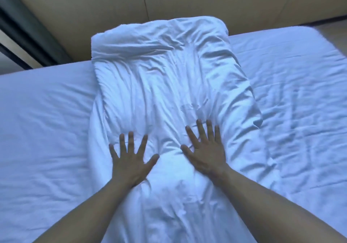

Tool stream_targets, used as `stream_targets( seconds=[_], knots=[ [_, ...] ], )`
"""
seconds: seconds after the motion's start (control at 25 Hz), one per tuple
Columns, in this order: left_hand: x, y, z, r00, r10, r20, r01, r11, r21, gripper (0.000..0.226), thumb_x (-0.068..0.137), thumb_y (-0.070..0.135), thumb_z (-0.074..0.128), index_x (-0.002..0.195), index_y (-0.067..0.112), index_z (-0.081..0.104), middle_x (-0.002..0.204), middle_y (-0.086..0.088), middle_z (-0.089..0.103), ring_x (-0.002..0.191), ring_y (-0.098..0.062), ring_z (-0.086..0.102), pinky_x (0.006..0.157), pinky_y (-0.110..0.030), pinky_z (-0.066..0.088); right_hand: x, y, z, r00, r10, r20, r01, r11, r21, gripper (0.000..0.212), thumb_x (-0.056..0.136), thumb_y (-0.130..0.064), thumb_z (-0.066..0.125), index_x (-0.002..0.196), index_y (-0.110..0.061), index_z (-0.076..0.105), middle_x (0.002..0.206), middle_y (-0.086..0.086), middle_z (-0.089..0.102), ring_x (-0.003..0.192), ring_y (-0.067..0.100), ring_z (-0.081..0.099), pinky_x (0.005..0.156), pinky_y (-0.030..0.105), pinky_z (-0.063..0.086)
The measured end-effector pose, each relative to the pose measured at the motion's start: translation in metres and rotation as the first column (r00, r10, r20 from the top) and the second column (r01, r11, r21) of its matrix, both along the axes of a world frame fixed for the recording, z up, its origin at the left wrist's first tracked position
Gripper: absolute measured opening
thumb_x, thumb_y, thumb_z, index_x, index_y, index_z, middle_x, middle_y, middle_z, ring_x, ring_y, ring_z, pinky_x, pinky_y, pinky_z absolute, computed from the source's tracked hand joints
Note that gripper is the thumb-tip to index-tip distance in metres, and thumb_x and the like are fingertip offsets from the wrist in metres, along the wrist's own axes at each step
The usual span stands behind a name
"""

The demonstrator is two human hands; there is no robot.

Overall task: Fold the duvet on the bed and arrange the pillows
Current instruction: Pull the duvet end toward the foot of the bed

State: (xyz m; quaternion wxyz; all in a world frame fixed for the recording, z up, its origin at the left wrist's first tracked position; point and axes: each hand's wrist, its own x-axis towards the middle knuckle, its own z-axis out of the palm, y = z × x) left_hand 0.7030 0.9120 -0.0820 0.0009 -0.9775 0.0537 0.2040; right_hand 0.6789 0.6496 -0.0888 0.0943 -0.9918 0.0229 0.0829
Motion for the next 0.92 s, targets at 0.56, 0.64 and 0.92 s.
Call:
stream_targets(
  seconds=[0.56,0.64,0.92],
  knots=[
    [-0.26,0.021,0.028,0.955,0.197,-0.223,-0.2,0.98,0.009,0.114,0.065,0.104,0.027,0.146,0.052,-0.034,0.149,0.0,-0.057,0.143,-0.035,-0.045,0.115,-0.074,-0.01,-0.178,-0.046,-0.01,0.994,-0.058,-0.094,0.05,0.995,-0.091,0.079,0.093,-0.075,0.031,0.16,-0.047,-0.001,0.169,-0.01,-0.022,0.153,0.04,-0.025,0.122,0.064,-0.004],
    [-0.284,0.021,0.029,0.95,0.22,-0.22,-0.23,0.973,-0.018,0.114,0.067,0.102,0.03,0.146,0.052,-0.035,0.151,-0.002,-0.055,0.145,-0.031,-0.044,0.115,-0.074,-0.008,-0.176,-0.046,-0.008,0.991,-0.058,-0.121,0.047,0.995,-0.088,0.078,0.095,-0.074,0.029,0.159,-0.047,-0.006,0.167,-0.011,-0.027,0.152,0.04,-0.027,0.122,0.063,-0.006],
    [-0.413,0.015,0.023,0.935,0.257,-0.244,-0.276,0.96,-0.049,0.098,0.075,0.098,0.023,0.142,0.059,-0.036,0.156,-0.006,-0.049,0.145,-0.03,-0.044,0.113,-0.075,-0.011,-0.311,-0.005,0.003,0.967,-0.042,-0.252,0.022,0.996,-0.082,0.077,0.092,-0.076,0.009,0.158,-0.045,-0.014,0.166,0.002,-0.031,0.152,0.041,-0.026,0.123,0.058,-0.01]
  ],
)
